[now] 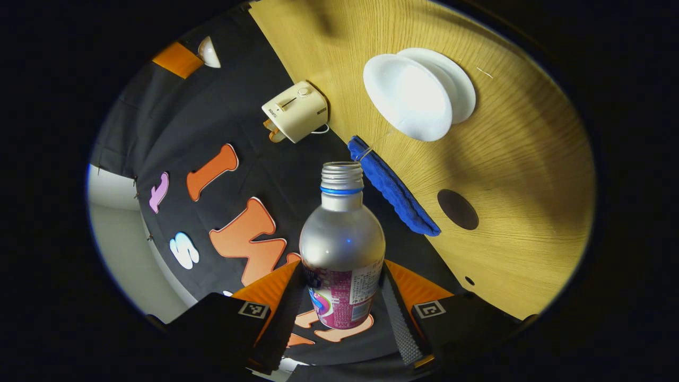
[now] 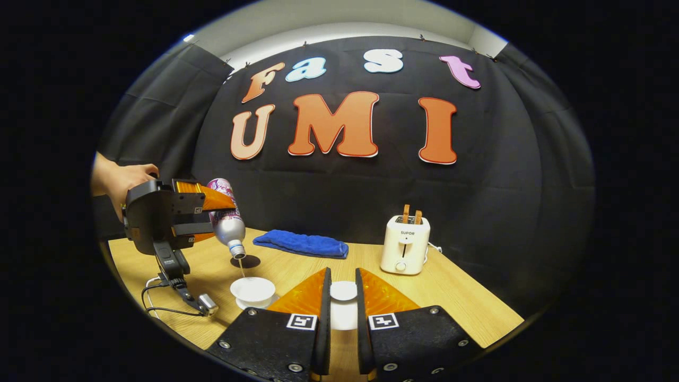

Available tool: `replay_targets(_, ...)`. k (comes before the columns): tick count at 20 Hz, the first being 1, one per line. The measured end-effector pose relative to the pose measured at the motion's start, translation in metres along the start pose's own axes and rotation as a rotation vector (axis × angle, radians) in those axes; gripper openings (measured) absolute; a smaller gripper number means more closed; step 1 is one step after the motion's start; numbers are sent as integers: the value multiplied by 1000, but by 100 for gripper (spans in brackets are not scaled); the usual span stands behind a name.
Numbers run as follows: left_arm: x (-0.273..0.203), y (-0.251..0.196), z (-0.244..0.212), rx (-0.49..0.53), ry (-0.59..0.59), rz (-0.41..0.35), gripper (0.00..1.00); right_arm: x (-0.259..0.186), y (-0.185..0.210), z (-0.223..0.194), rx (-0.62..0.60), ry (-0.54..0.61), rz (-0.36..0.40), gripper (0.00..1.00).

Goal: Open the teacup lid with one hand, grasp the water bottle and pour water into the teacup with the other hand; after pouring, place the water bottle on the coaster and then close the teacup lid.

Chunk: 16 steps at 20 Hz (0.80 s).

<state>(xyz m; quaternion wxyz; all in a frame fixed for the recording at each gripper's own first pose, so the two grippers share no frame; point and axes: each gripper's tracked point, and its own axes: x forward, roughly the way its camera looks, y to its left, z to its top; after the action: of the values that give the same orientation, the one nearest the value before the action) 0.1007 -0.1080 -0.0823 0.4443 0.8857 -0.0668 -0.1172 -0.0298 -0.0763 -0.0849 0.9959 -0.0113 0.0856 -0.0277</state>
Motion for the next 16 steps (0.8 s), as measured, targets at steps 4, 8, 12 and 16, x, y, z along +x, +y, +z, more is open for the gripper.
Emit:
replay_targets(4, 0, 5, 2, 16, -3, 16, 83, -1, 2, 2, -7, -3, 5, 22)
replay_targets(8, -1, 7, 4, 20, -4, 34, 87, 0, 3, 1, -10, -1, 5, 22)
replay_targets(12, -1, 12, 3, -8, -7, 63, 84, 0, 4, 2, 0, -4, 9, 22)
replay_targets(16, -4, 22, -1, -84, -16, 122, 84, 2, 4, 4, 14, -4, 8, 21)
